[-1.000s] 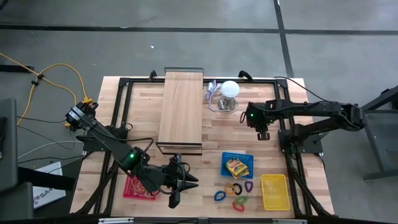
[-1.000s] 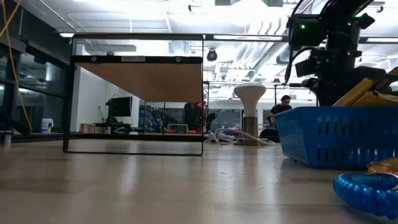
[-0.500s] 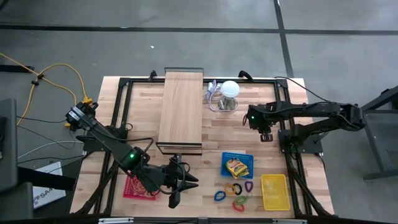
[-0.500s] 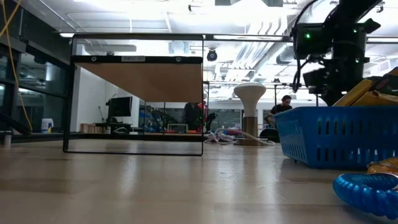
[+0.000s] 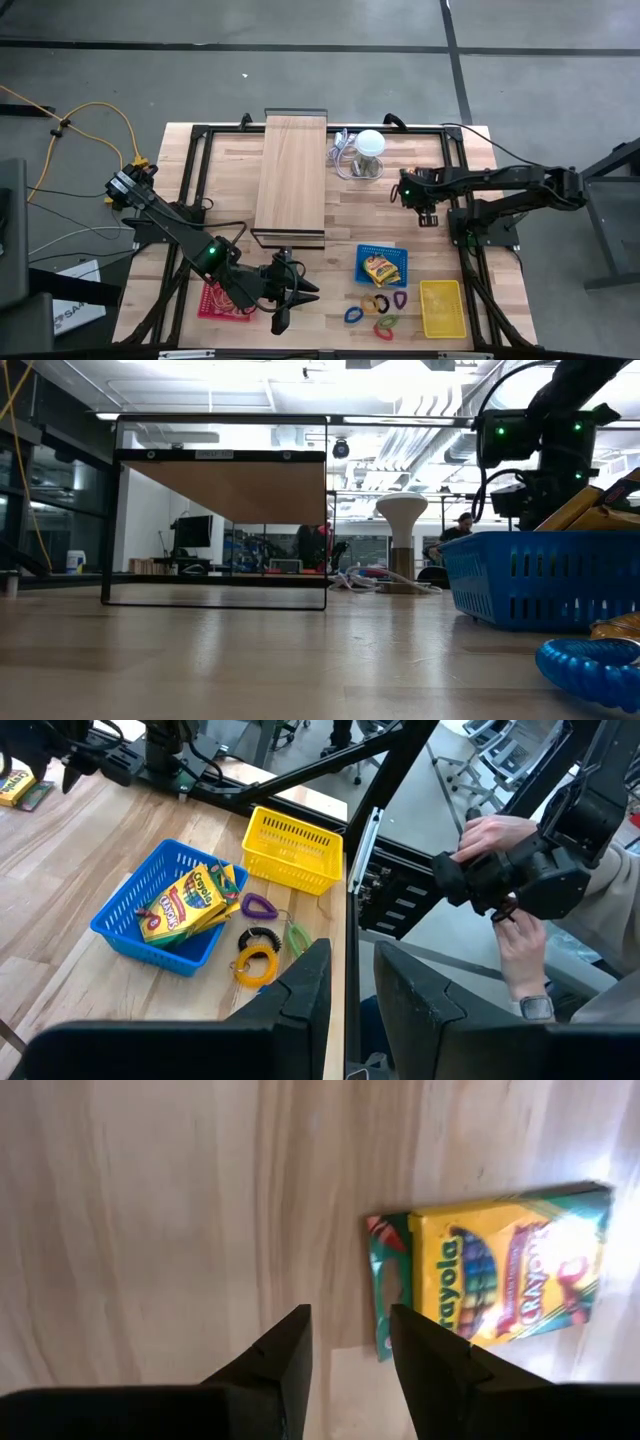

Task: Pick & Place Office Desk Supplies
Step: Put the yellow crayon box into the blue bin

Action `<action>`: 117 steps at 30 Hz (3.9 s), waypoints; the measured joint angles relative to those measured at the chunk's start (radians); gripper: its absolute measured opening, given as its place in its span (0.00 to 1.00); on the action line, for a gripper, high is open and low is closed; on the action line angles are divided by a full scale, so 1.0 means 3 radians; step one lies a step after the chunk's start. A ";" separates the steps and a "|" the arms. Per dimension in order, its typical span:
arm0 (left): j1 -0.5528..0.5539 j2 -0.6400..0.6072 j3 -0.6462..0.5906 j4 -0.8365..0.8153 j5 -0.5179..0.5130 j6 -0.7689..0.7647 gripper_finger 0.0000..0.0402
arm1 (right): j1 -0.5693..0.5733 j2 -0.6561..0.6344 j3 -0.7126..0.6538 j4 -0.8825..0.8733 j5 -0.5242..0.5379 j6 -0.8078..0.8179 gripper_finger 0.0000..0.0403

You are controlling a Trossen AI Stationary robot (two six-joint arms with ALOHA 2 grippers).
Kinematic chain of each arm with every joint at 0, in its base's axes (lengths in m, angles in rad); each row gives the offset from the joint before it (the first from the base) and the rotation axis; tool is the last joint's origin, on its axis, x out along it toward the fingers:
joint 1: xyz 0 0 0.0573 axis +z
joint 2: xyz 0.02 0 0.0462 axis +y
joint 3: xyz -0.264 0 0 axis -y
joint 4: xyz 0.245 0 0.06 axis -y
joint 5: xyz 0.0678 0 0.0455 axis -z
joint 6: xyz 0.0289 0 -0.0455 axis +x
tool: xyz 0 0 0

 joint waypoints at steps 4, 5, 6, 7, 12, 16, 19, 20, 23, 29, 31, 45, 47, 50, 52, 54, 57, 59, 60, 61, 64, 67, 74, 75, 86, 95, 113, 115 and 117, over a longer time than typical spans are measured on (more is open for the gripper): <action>0.0000 0.0000 0.0001 0.0000 0.0000 0.0000 0.19 | 0.0004 0.0000 -0.0059 0.0044 0.0024 0.0150 0.31; 0.0000 0.0000 0.0001 0.0000 0.0000 0.0000 0.19 | 0.0010 0.0000 -0.0067 0.0041 0.0041 0.0169 0.31; 0.0000 0.0000 0.0000 0.0000 0.0000 0.0000 0.19 | 0.0014 0.0001 -0.0070 0.0042 0.0075 0.0180 0.31; 0.0000 0.0000 0.0000 0.0000 0.0000 0.0000 0.19 | 0.0023 0.0001 -0.0070 0.0045 0.0117 0.0187 0.31; 0.0000 -0.0001 0.0000 0.0000 0.0000 0.0000 0.19 | 0.0057 0.0000 -0.0070 0.0052 0.0165 0.0191 0.31; 0.0000 -0.0001 0.0000 0.0000 0.0000 0.0000 0.19 | 0.0054 0.0001 -0.0070 0.0056 0.0210 0.0152 0.31; 0.0000 0.0000 0.0001 0.0000 0.0000 0.0000 0.19 | 0.0053 0.0001 -0.0070 0.0055 0.0238 0.0039 0.31; 0.0000 0.0000 0.0000 0.0000 0.0000 0.0000 0.19 | 0.0054 0.0001 -0.0070 0.0056 0.0235 -0.0020 0.31; 0.0000 -0.0001 0.0001 0.0000 0.0000 0.0000 0.19 | 0.0054 0.0001 -0.0070 0.0056 0.0210 -0.0156 0.31; 0.0000 0.0000 0.0000 0.0000 0.0000 0.0000 0.19 | 0.0053 0.0002 -0.0070 0.0052 0.0205 -0.0197 0.31; 0.0000 -0.0001 0.0000 0.0000 0.0000 0.0000 0.19 | 0.0053 0.0005 -0.0073 0.0057 0.0210 -0.0203 0.31; 0.0000 0.0000 0.0000 0.0000 0.0000 0.0000 0.19 | 0.0054 0.0102 -0.0237 0.0367 0.0375 -0.0357 0.31; 0.0000 0.0000 0.0000 0.0000 0.0000 0.0000 0.19 | 0.0055 0.0158 -0.0237 0.0408 0.0375 -0.0358 0.31; 0.0000 -0.0001 0.0001 0.0000 0.0000 0.0000 0.19 | 0.0055 0.0284 -0.0238 0.0466 0.0351 -0.0355 0.31; 0.0000 0.0000 0.0000 0.0000 0.0000 0.0000 0.19 | 0.0055 0.0380 -0.0230 0.0518 0.0353 -0.0345 0.31; 0.0000 0.0000 0.0000 0.0000 0.0000 0.0000 0.19 | 0.0057 0.0459 -0.0223 0.0544 0.0378 -0.0299 0.31; 0.0000 0.0000 0.0001 0.0000 0.0000 0.0000 0.19 | 0.0060 0.0511 -0.0222 0.0549 0.0467 -0.0168 0.31; 0.0000 0.0000 0.0000 0.0000 0.0000 0.0000 0.19 | 0.0060 0.0511 -0.0225 0.0556 0.0487 -0.0115 0.31; 0.0000 0.0000 0.0001 0.0000 0.0000 0.0000 0.19 | 0.0060 0.0511 -0.0225 0.0557 0.0492 -0.0105 0.31; 0.0000 -0.0001 0.0001 0.0000 0.0000 0.0000 0.19 | 0.0059 0.0511 -0.0225 0.0562 0.0497 -0.0097 0.31; 0.0000 0.0000 0.0001 0.0000 0.0000 0.0000 0.19 | 0.0058 0.0511 -0.0229 0.0579 0.0521 -0.0090 0.31; 0.0000 -0.0001 0.0000 0.0000 0.0000 0.0000 0.19 | 0.0058 0.0512 -0.0233 0.0620 0.0590 -0.0066 0.31; 0.0000 0.0000 0.0001 0.0000 0.0000 0.0000 0.19 | 0.0057 0.0517 -0.0237 0.0669 0.0697 0.0018 0.31; 0.0000 0.0000 0.0000 0.0000 0.0000 0.0000 0.19 | 0.0057 0.0517 -0.0237 0.0675 0.0704 0.0018 0.31; 0.0000 0.0000 0.0001 0.0000 0.0000 0.0000 0.19 | 0.0206 0.0524 -0.0244 0.0694 0.0704 0.0018 0.26; 0.0000 0.0000 0.0000 0.0000 0.0000 0.0000 0.19 | 0.0054 0.0517 -0.0237 0.0677 0.0427 0.0014 0.09; 0.0000 0.0000 0.0000 0.0000 0.0000 0.0000 0.19 | 0.0047 0.0521 -0.0241 0.0793 0.0528 0.0014 0.15; 0.0000 0.0000 0.0001 0.0000 0.0000 0.0000 0.19 | 0.0046 0.0521 -0.0241 0.0796 0.0529 0.0014 0.16; 0.0000 0.0000 0.0000 0.0000 0.0000 0.0000 0.19 | 0.0045 0.0521 -0.0241 0.0800 0.0529 0.0015 0.17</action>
